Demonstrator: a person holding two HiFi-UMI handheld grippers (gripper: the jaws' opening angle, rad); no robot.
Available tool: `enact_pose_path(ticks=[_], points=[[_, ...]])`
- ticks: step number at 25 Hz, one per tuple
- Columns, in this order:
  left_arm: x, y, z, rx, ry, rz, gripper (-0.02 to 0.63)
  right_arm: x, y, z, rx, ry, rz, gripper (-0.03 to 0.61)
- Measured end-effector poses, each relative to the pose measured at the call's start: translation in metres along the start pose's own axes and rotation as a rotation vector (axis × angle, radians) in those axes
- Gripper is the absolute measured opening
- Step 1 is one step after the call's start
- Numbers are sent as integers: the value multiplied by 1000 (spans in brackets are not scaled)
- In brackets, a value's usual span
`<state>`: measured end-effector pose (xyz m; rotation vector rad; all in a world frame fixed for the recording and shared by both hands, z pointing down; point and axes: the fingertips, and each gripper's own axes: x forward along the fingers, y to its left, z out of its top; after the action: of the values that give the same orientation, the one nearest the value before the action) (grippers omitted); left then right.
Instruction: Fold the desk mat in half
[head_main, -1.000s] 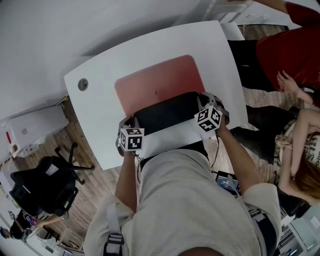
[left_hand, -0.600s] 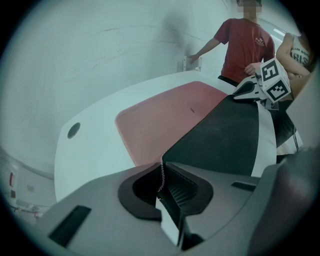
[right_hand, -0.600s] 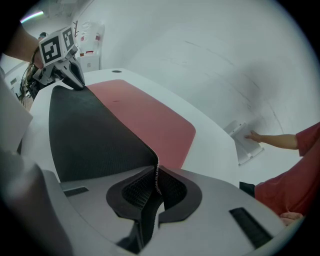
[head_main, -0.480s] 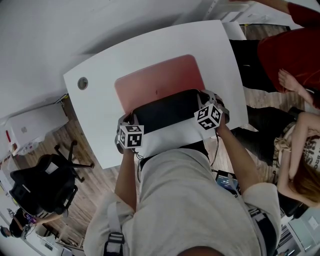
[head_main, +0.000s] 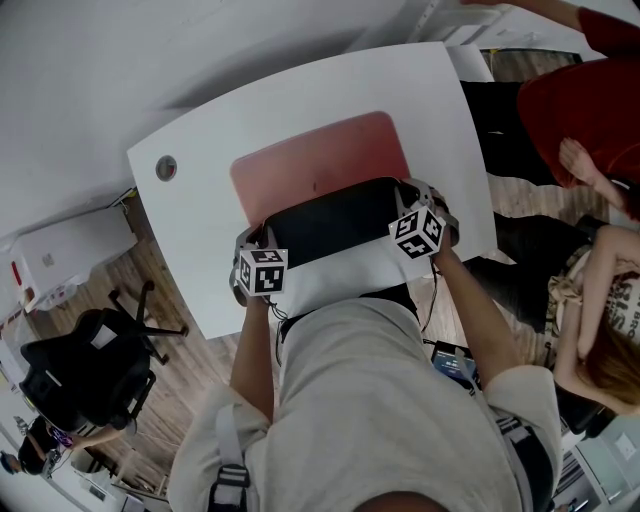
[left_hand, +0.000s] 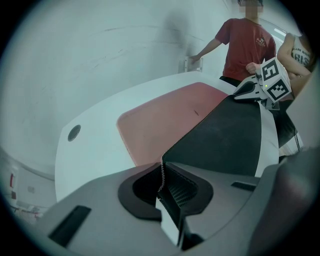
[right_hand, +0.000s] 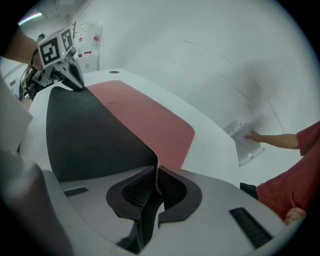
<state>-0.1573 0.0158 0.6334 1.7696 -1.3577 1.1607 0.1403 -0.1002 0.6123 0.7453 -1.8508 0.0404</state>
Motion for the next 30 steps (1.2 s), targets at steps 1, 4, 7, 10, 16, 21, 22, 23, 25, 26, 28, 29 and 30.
enact_pose_path(ticks=[1, 4, 7, 10, 16, 21, 22, 23, 25, 26, 28, 29, 30], points=[[0, 1, 1, 1, 0, 0, 34, 0, -1, 1, 1, 0, 0, 54], [1, 3, 2, 1, 0, 2, 34, 2, -2, 4, 4, -1, 1, 54], [3, 4, 4, 1, 0, 5, 34, 4, -3, 5, 7, -2, 4, 54], [4, 5, 6, 4, -2, 7, 34, 5, -6, 6, 10, -2, 6, 54], [5, 9, 9, -1, -3, 4, 34, 7, -7, 9, 14, -2, 6, 54], [6, 12, 13, 0, -1, 7, 34, 8, -10, 12, 17, -4, 6, 54], [6, 13, 13, 0, -1, 8, 34, 9, -10, 13, 18, -5, 6, 54], [7, 14, 14, 0, -2, 9, 34, 10, -11, 14, 19, -5, 5, 54], [8, 15, 16, 0, -4, 12, 34, 11, -13, 15, 19, -6, 3, 54], [8, 15, 17, 1, -5, 12, 34, 12, -13, 15, 19, -6, 3, 54], [8, 16, 18, 0, -5, 13, 34, 12, -15, 16, 20, -7, 2, 54], [8, 16, 19, 1, -4, 14, 34, 12, -15, 16, 20, -8, 2, 54], [8, 16, 19, 1, -4, 15, 34, 12, -16, 17, 21, -9, 2, 54]])
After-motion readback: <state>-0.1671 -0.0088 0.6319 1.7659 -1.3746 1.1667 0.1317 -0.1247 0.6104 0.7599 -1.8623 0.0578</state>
